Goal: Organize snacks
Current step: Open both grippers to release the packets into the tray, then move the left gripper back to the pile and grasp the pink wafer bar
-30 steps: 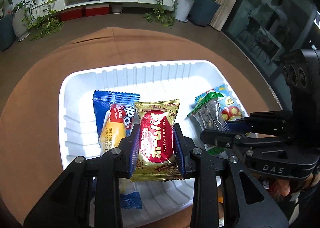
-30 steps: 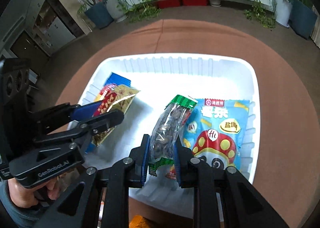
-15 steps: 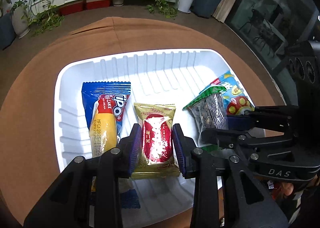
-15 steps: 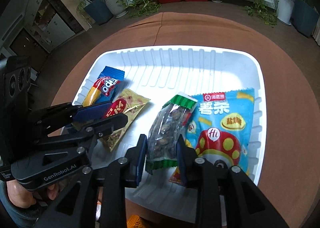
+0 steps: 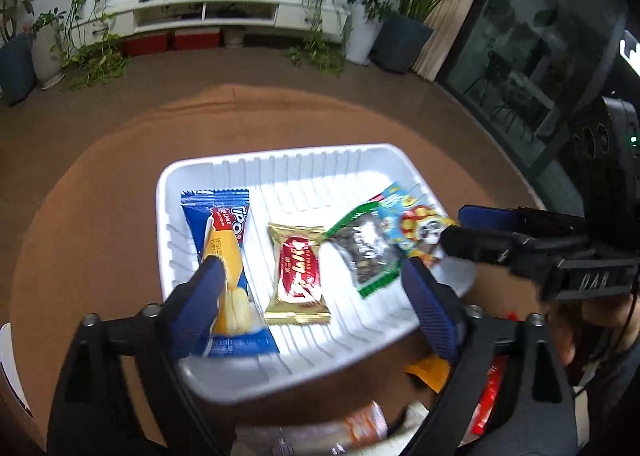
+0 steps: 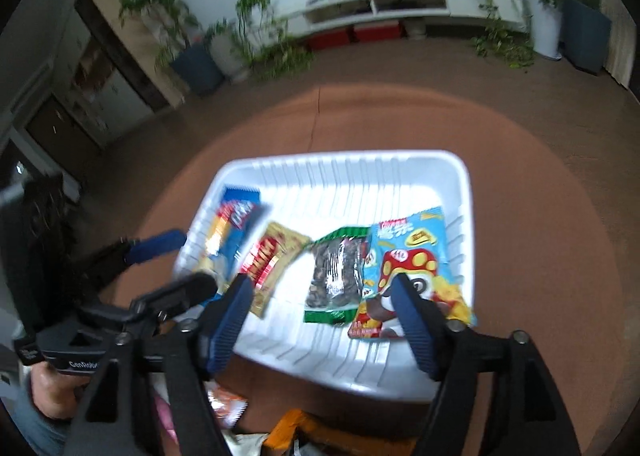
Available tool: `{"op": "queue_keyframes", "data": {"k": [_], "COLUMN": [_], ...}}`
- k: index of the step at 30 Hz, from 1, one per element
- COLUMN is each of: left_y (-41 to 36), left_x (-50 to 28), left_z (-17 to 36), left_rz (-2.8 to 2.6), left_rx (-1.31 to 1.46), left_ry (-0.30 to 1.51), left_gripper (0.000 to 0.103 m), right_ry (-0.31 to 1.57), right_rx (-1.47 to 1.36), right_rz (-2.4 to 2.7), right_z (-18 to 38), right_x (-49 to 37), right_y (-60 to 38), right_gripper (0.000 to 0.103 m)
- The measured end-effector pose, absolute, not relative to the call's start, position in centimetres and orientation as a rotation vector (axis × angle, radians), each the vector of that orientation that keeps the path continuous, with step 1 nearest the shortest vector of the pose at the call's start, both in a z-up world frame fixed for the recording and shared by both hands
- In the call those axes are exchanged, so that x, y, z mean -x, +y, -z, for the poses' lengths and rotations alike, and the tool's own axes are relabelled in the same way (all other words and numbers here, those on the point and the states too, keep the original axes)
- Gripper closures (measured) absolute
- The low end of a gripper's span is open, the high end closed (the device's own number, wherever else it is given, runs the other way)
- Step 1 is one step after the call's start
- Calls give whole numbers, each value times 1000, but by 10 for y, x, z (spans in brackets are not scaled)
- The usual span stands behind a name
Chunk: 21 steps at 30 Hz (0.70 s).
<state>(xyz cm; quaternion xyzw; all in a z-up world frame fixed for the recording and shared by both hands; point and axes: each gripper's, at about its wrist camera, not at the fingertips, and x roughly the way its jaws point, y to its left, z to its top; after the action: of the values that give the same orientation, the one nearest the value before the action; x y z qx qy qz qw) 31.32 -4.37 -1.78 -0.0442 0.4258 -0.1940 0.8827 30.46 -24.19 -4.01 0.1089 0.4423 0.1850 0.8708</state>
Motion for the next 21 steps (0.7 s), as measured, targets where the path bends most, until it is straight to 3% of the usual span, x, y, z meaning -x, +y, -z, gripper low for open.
{"op": "queue_keyframes", "data": {"k": [3,12,21], "left_y": [-34,-19,-8], "left_x": [-288,-184,-126], "left_z": [2,-7,25], "left_rz": [432,505,679], "left_rx": [91,-162,-224], "left_ry": [848,709,806], "left_gripper": [1,0,0], "right_ry": [852,788,824], "right_rx": [-275,-454,-533], "right_rz": [-398,-422,-427], "right_z": [26,42,80], "right_x": [-275,-179,-100], "right_y": [-253,-283,-277], "right_gripper": [18,11,11]}}
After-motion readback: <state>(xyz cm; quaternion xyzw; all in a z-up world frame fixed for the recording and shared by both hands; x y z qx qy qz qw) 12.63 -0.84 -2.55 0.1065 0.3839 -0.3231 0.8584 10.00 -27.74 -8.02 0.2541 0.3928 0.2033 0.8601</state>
